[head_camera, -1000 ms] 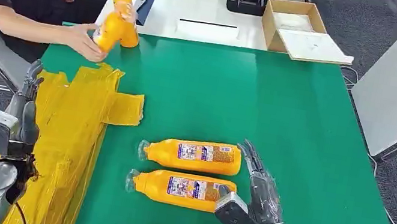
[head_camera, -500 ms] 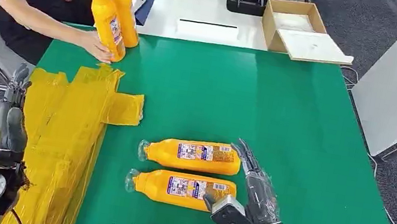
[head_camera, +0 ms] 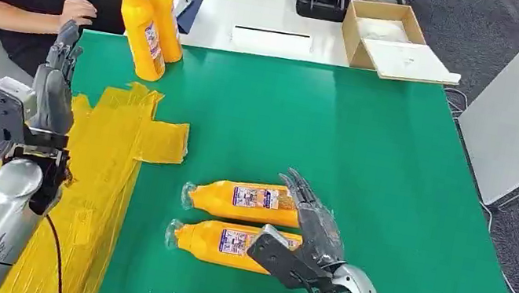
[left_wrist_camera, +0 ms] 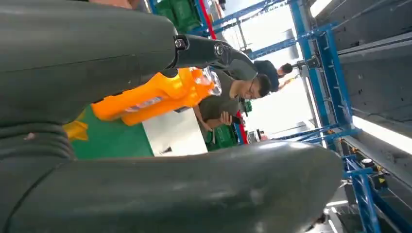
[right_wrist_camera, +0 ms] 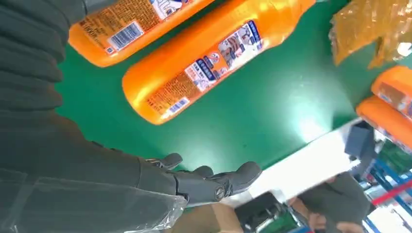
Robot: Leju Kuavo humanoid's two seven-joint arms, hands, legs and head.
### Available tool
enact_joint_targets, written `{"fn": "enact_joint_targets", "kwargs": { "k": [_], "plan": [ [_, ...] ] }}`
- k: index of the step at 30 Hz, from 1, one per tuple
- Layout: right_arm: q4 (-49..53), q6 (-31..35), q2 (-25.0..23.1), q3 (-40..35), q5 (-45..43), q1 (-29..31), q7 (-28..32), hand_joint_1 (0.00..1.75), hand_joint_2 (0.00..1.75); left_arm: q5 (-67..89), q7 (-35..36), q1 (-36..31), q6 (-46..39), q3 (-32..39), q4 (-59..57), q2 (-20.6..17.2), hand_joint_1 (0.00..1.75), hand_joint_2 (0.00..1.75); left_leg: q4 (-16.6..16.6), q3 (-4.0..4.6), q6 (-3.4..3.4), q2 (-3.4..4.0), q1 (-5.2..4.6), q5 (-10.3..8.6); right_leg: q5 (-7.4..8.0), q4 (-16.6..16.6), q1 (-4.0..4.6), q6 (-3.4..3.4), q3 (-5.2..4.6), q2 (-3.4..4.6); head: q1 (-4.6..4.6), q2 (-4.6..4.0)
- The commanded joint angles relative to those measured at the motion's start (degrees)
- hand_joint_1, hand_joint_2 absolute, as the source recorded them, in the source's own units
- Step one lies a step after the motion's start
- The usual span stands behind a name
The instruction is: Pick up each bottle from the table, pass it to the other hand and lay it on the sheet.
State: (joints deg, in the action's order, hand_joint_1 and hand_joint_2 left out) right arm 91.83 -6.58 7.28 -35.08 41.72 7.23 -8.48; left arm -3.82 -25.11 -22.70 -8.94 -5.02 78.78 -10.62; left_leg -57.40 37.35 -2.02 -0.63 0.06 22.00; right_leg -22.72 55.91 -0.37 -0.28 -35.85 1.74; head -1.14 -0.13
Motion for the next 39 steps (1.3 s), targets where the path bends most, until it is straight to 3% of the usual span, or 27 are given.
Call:
{"fn": "enact_joint_targets", "kwargs": {
  "k": [1,5,9,19,24,39],
  "plan": [
    [-13.12,-1.23,-2.83,-3.26,0.03,3.92,-0.2,0.0,1.75,-1.16,0.22,-5.25,-1.3,-4.94,-6.88,1.92,0.0,0.0,0.07,-0.37,0.15,-0.18,0.02,0.09,-0.15,-0.1,0.05,-0.01,0.46,-0.36,0.02,0.0],
    [-17.69,-1.44,-3.1,-3.98,1.25,3.5,-2.46,0.0,1.75,-2.55,0.19,-6.47,-1.71,-5.81,-9.21,1.53,0.0,0.0,0.06,-0.22,0.11,-0.03,0.04,0.07,-0.06,-0.11,0.05,0.0,0.29,-0.16,0.02,0.0],
    [-19.34,-2.25,-3.42,-5.99,4.82,1.68,-4.84,0.0,1.75,-2.88,0.33,-8.2,-1.61,-6.02,-10.07,2.58,0.0,0.0,0.01,-0.39,0.22,-0.24,0.05,0.16,-0.21,-0.06,0.08,-0.02,0.51,-0.45,0.0,0.0],
    [-14.42,-3.38,-4.26,-7.94,10.31,2.03,-6.65,0.0,1.75,-0.27,0.79,-8.48,-2.86,-5.24,-9.9,3.78,0.0,0.0,-0.01,-0.12,0.16,0.0,0.02,0.14,-0.13,-0.01,0.03,-0.02,0.16,-0.15,0.0,0.0],
    [-10.96,-4.89,-5.32,-7.09,14.54,0.0,-6.85,0.0,1.75,0.48,-0.07,-6.93,-3.51,-3.94,-9.77,4.0,0.0,0.0,-0.03,-0.25,0.21,-0.03,0.0,0.21,-0.23,0.03,0.02,-0.02,0.28,-0.23,0.0,0.0],
    [-14.24,-11.8,-7.36,-4.69,26.25,-3.97,-9.6,0.0,1.75,1.59,-0.1,-1.86,-4.78,-1.31,-3.82,4.61,0.0,0.0,0.04,-0.13,0.15,0.05,0.01,0.15,-0.12,-0.06,0.02,-0.01,0.17,-0.08,0.0,0.0]
  ]
}}
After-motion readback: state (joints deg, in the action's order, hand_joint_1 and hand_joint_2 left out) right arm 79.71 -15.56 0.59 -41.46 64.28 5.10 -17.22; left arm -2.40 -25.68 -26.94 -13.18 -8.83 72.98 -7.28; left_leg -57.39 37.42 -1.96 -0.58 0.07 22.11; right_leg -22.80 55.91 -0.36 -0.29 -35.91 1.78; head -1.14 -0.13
